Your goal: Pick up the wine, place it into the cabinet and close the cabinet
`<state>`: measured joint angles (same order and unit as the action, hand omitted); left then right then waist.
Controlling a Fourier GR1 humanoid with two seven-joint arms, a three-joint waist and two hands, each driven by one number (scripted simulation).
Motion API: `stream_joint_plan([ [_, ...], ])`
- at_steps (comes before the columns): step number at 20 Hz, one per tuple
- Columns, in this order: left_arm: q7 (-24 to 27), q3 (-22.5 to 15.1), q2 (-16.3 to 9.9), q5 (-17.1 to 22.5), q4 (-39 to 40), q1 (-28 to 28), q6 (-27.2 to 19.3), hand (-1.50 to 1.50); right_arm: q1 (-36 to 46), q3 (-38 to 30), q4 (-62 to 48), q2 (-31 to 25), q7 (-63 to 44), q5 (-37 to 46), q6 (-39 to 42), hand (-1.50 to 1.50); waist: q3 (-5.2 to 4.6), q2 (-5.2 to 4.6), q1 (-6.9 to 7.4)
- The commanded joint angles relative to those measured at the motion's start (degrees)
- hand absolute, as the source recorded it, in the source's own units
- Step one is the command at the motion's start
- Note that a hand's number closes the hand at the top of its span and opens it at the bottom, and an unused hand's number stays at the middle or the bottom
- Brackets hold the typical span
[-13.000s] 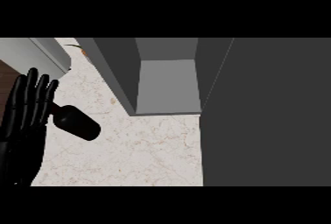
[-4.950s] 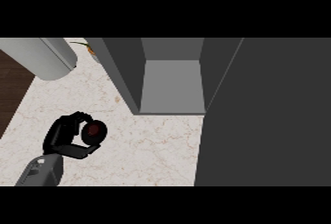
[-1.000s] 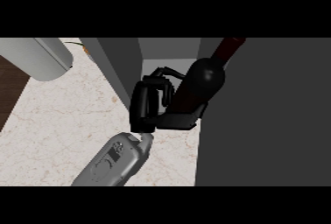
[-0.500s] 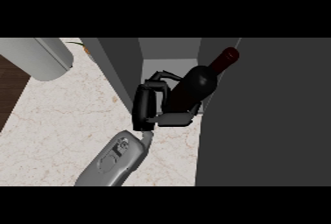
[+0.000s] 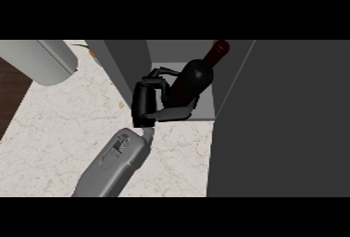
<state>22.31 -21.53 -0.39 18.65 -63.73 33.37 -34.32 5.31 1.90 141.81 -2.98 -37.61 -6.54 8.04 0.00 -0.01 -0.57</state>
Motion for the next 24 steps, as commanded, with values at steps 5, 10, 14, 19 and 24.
stream_joint_plan([
  [5,-0.5,2.4,0.4,1.8,7.0,4.9,1.1,1.50,-5.3,-3.7,6.1,-0.8,0.9,-8.0,2.4,-1.50,0.03,-0.03,-0.50],
  [10,3.9,8.6,0.4,4.4,16.9,9.9,7.6,1.50,-3.1,2.5,5.5,2.1,-1.6,-2.0,-1.0,-1.50,-0.02,-0.15,-0.55],
  [14,2.4,9.8,0.4,3.3,20.0,13.0,6.6,1.50,-2.3,0.7,7.6,0.3,-3.9,-4.0,-0.8,-1.50,-0.02,-0.07,-0.44],
  [19,6.1,13.5,-0.1,3.9,29.8,18.4,9.2,1.50,-6.3,-1.6,5.8,0.1,0.9,-7.0,2.2,-1.50,0.01,-0.31,-1.14],
  [24,10.0,13.3,0.4,2.7,33.3,20.5,7.0,1.50,-6.1,0.1,5.7,1.1,1.2,-5.2,1.8,-1.50,0.00,-0.25,-0.99],
])
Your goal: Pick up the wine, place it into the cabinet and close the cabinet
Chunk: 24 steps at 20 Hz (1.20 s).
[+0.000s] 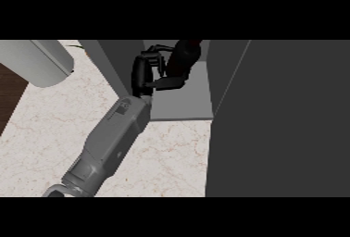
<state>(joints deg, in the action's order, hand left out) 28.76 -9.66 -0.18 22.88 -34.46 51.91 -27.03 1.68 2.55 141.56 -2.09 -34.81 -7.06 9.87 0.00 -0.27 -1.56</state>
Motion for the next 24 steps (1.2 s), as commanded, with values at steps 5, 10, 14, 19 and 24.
stream_joint_plan([
  [5,8.8,1.3,0.2,1.9,10.0,5.7,-4.2,1.50,-0.9,3.7,4.8,1.6,-1.2,-1.6,-0.3,-1.50,-0.03,-0.34,-1.44],
  [10,9.9,6.0,-0.1,0.3,15.6,10.8,-2.2,1.50,2.5,-1.9,2.6,-0.2,-1.4,-4.8,-0.4,-1.50,0.00,-0.45,-0.85],
  [14,7.7,7.8,-0.6,2.1,18.0,13.1,-0.2,1.50,0.5,-0.5,2.1,1.0,-0.9,-4.0,0.0,-1.50,0.00,-0.39,-0.79],
  [19,9.9,12.1,0.2,6.6,19.7,13.6,0.9,1.50,1.4,2.3,1.6,1.8,-0.4,-2.6,0.3,-1.50,-0.04,-0.77,-1.77],
  [24,12.9,13.0,0.2,6.7,22.5,11.2,5.5,1.50,-0.8,2.8,3.5,2.0,-0.5,-2.2,0.3,-1.50,-0.04,-0.59,-1.48],
])
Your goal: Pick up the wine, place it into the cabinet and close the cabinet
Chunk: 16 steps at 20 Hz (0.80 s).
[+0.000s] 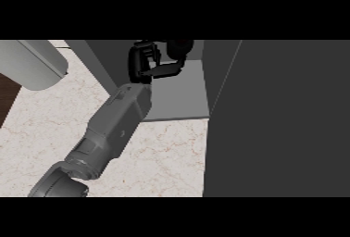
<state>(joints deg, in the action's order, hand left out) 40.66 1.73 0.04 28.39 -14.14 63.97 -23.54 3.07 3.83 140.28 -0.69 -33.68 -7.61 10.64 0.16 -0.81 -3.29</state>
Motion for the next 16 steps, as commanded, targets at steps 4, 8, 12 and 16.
stream_joint_plan([
  [4,1.6,2.1,0.0,1.3,4.2,1.5,-0.5,1.50,0.1,0.8,5.2,-0.1,-3.2,-3.0,-0.9,-1.50,-0.21,-0.27,-0.48],
  [8,4.5,2.4,-0.6,0.1,4.8,-1.2,2.3,1.50,-2.2,-1.0,3.6,-0.9,-0.6,-3.8,0.7,-1.50,-0.17,-0.19,0.27],
  [12,2.5,1.9,-2.0,-1.1,7.2,1.1,0.8,-1.50,-2.3,-0.7,3.4,-0.9,-0.3,-3.2,1.0,-1.50,-0.16,-0.51,-0.64],
  [16,2.5,1.4,-1.2,-2.2,8.2,0.6,-1.4,-1.50,-2.5,0.5,2.3,-0.3,0.6,-1.7,1.1,-1.50,-0.17,-0.34,-0.11],
])
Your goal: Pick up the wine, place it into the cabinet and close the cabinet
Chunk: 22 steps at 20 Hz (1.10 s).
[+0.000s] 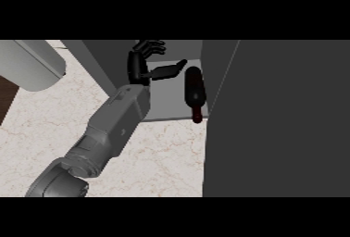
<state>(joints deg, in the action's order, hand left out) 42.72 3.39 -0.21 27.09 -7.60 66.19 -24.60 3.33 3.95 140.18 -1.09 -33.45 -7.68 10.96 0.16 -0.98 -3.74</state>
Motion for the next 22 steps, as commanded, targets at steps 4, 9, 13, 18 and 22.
stream_joint_plan([
  [4,2.5,0.1,-0.8,-1.3,2.4,-2.9,-1.5,-1.50,0.7,0.4,1.6,0.6,-0.2,-1.3,-0.5,-1.50,-0.21,-0.49,0.01],
  [9,1.6,-1.5,-0.7,-3.4,3.8,-2.7,-3.0,-1.50,1.2,-1.1,2.5,-0.3,-2.0,-3.4,-1.0,-1.50,-0.20,-0.55,-0.41],
  [13,2.6,-0.6,-0.2,-3.0,3.8,-3.8,-4.8,-1.50,1.6,1.4,3.2,0.6,-2.6,-0.3,-2.0,-1.50,-0.26,-0.55,-0.44],
  [18,6.4,0.7,-0.8,-2.3,2.0,-5.4,-2.9,-1.50,1.1,0.3,1.7,0.5,-1.2,-2.1,-1.2,-1.50,-0.24,-0.65,-0.39],
  [22,6.4,0.7,-0.9,-2.7,2.2,-5.1,-1.9,-1.50,1.1,1.9,0.7,0.5,0.1,-1.8,-0.1,-1.50,-0.23,-0.78,-0.47],
])
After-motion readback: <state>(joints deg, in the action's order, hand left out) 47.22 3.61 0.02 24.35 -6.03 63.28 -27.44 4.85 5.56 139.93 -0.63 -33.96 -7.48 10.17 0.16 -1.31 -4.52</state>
